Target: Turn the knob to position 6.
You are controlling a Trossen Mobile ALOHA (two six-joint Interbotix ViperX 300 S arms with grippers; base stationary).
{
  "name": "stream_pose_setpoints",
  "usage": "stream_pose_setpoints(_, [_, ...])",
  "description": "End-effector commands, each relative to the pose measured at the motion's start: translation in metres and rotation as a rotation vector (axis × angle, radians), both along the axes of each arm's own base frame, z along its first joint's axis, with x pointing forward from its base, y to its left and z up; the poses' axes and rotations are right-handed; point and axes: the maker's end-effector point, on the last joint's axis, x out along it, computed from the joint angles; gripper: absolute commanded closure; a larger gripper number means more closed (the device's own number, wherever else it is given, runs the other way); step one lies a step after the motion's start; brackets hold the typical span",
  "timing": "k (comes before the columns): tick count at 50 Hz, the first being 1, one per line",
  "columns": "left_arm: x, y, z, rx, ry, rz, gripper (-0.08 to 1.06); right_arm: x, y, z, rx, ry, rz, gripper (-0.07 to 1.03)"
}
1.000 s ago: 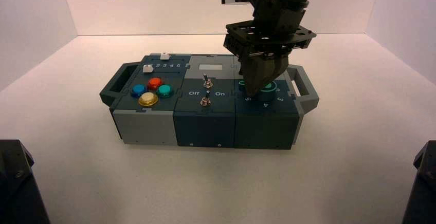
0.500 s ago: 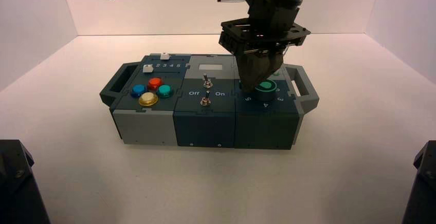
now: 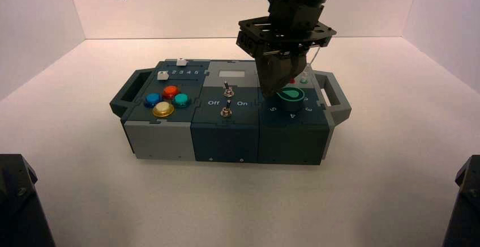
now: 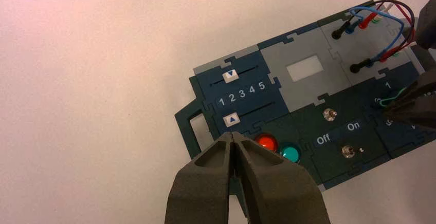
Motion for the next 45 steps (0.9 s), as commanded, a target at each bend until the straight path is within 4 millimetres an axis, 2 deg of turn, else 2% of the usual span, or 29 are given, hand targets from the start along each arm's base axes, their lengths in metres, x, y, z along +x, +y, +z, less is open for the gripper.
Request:
stream_pose_setpoints(1, [0.0055,-0.0027,0.0118,-0.007,-0.034,-0.01,1.01,0.0096,0.0084,0.0101,0.026,-0.03,0.002,0.98])
stream_pose_setpoints(45, [0.0052,-0.0021,0.0117,-0.001,-0.032,-0.015,1.01,0.0179,0.0044,0.0087,0.016,-0.036,-0.009,0.98])
